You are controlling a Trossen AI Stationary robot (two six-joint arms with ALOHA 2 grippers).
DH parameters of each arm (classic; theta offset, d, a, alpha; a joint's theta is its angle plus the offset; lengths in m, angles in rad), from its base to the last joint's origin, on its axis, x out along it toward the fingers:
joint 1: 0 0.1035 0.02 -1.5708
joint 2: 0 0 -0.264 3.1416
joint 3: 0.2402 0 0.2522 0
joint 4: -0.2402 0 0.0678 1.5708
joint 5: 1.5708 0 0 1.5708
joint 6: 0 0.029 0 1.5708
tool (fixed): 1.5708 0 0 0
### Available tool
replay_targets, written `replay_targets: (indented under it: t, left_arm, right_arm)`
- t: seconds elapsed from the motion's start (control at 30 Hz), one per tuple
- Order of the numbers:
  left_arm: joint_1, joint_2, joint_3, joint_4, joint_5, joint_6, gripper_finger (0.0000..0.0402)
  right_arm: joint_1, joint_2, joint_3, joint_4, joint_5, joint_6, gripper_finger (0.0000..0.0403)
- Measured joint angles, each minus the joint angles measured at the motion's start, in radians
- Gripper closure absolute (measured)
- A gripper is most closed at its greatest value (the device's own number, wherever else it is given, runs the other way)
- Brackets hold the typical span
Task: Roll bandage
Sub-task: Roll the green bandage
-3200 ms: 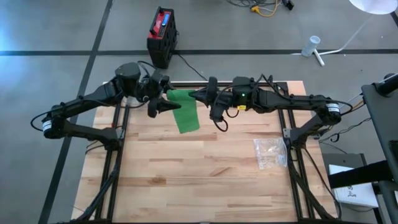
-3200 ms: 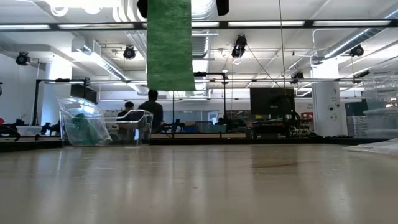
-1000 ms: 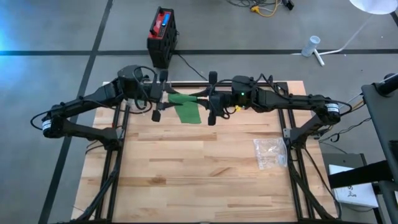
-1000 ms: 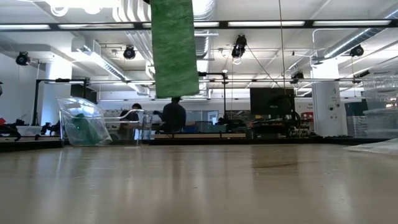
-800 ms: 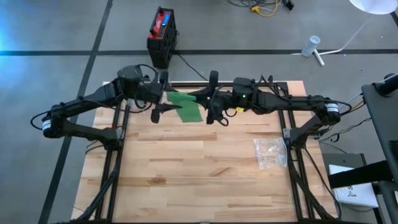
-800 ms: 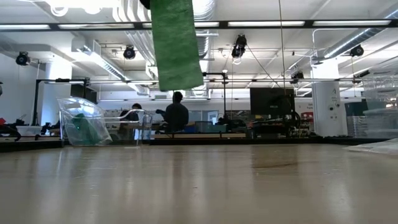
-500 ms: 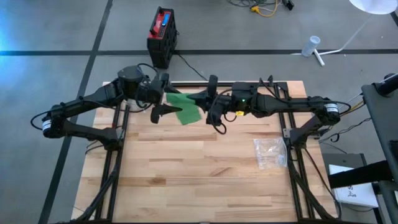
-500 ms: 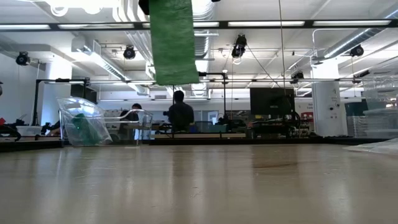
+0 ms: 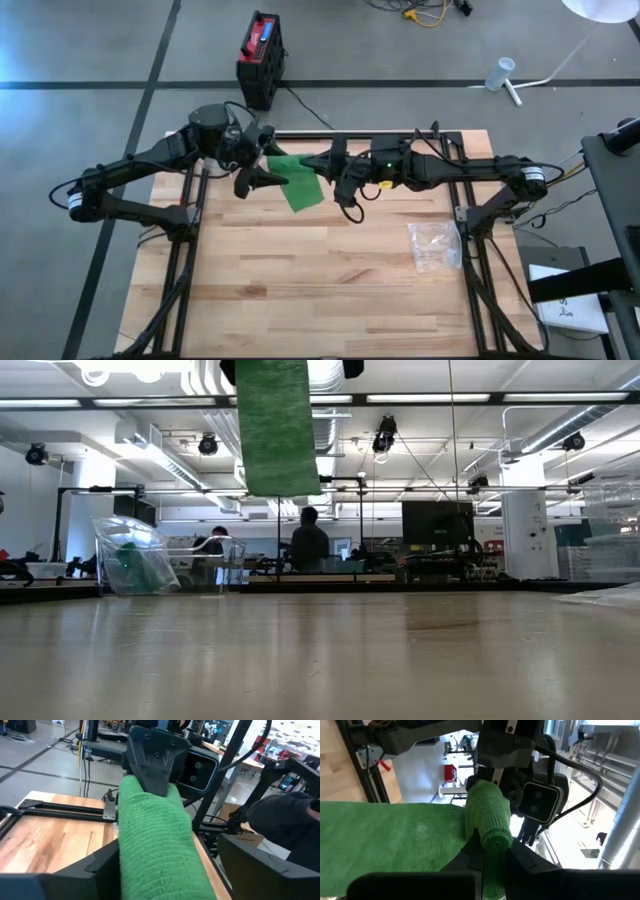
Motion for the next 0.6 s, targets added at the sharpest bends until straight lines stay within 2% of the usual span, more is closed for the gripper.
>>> replay_targets:
  t: [0.1, 0.23, 0.37, 0.4, 0.5, 0.6]
  left_arm:
    - [0.000, 0.000, 0.000, 0.000, -0.035, 0.016, 0.0155]
    - [0.000, 0.002, 0.000, -0.022, -0.099, 0.071, 0.0242]
    - [-0.001, 0.001, 0.000, -0.034, -0.167, 0.143, 0.0356]
    - [-0.002, 0.000, 0.000, -0.035, -0.180, 0.159, 0.0371]
    - [-0.002, -0.001, 0.000, -0.038, -0.206, 0.265, 0.0370]
    - [-0.004, -0.001, 0.000, -0.065, -0.217, 0.429, 0.0350]
  right_arm:
    - [0.000, 0.000, -0.002, -0.019, 0.004, -0.004, 0.0372]
    - [-0.002, -0.001, -0.006, -0.059, 0.016, 0.026, 0.0323]
    - [0.000, -0.001, -0.009, -0.048, 0.026, 0.203, 0.0270]
    - [0.002, -0.001, -0.009, -0.038, 0.027, 0.279, 0.0258]
    - [0.007, -0.007, 0.007, -0.035, 0.011, 0.531, 0.0218]
    - [0.006, -0.019, 0.019, -0.031, 0.001, 0.768, 0.0181]
